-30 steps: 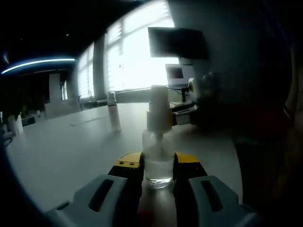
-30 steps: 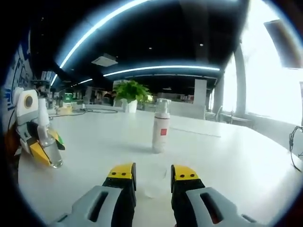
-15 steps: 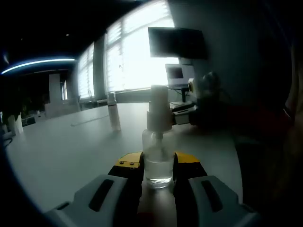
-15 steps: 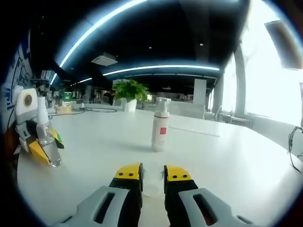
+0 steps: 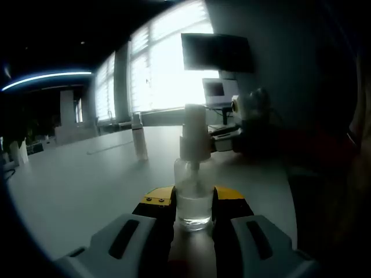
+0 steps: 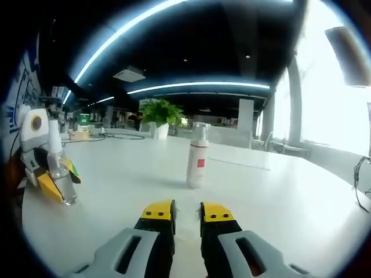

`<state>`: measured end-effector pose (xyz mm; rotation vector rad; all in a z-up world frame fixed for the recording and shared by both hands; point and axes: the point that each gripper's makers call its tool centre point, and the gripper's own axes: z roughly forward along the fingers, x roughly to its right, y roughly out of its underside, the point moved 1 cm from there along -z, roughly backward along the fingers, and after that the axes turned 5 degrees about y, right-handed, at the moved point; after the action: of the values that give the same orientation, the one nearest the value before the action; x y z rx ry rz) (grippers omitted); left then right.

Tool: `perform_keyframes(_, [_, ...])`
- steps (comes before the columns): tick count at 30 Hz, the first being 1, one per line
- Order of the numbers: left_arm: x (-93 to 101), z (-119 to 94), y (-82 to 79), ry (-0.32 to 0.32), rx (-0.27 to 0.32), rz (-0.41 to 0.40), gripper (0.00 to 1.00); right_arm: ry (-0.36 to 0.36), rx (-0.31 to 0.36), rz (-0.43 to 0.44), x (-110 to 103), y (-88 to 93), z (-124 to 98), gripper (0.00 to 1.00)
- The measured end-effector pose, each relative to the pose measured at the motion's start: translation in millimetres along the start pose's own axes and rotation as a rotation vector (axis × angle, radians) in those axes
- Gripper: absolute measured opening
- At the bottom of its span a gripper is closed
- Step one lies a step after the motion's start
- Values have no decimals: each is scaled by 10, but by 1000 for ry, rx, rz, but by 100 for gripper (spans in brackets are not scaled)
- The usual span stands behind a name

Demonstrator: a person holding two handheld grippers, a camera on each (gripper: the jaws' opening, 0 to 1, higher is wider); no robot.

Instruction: Clamp pump bottle remove cover press pump head put on cover

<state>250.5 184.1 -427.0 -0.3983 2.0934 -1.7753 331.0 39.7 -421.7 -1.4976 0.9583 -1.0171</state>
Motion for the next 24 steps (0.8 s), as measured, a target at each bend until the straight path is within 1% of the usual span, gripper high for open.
perform_keyframes(3, [0,-1,-2,0,0,0,15,7,4,11,11,-4,1,12])
perform_keyframes(6, [3,0,-1,0,0,0,15,9,4,3,7,-3,2,12])
perform_keyframes(18, [-2,3,1,1,0,-1,15,3,10,9,-10,-21,-17,12])
perform_keyframes(21, [-10,3,4,1,0,-2,15,-6,16,21,-16,-34,-23,12])
perform_keyframes(24, [3,5,-1,1,-1,-3,15,4,27,40,6,-74,-56,12])
